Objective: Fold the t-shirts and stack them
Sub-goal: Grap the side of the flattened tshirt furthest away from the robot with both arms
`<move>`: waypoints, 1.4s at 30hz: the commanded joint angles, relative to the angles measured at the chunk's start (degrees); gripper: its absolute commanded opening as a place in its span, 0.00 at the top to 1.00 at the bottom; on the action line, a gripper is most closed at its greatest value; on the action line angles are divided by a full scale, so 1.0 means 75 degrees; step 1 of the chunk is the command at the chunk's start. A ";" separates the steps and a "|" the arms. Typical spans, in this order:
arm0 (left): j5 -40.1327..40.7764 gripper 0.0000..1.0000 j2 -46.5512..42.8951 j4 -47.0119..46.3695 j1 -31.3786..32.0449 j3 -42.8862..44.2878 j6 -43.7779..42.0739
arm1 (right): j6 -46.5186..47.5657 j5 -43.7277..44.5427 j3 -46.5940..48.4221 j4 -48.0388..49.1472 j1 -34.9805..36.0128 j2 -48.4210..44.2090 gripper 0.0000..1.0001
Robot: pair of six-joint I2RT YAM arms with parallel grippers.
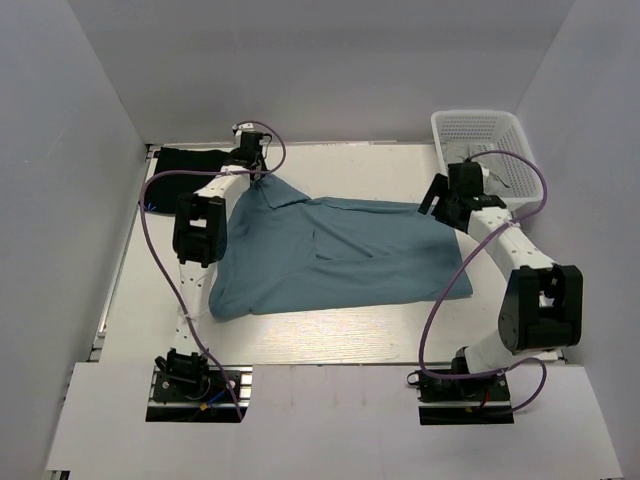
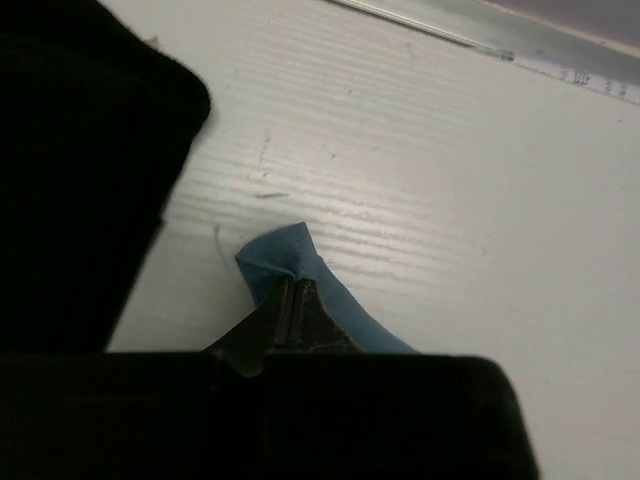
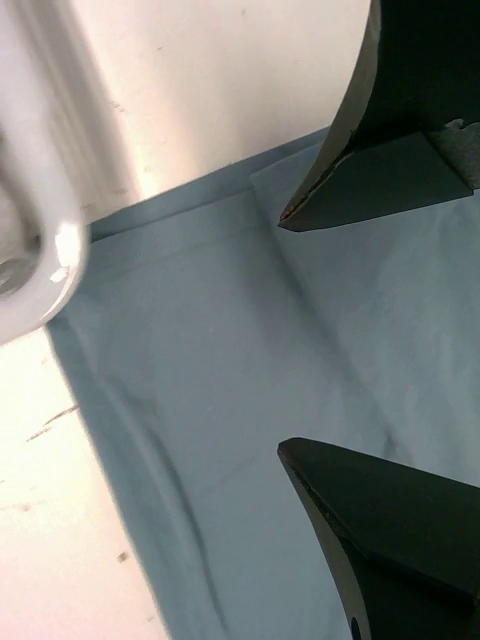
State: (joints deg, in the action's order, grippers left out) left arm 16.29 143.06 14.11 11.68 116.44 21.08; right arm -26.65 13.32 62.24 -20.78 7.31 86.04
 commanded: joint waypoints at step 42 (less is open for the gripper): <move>-0.0027 1.00 -0.5000 0.0580 0.0071 -0.4005 0.0635 | -0.3630 0.3169 0.5518 -0.3148 0.0642 0.5825 0.87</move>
State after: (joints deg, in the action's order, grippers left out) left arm 17.04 111.13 18.15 11.77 87.74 25.19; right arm -53.28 34.79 103.39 -43.83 12.58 129.27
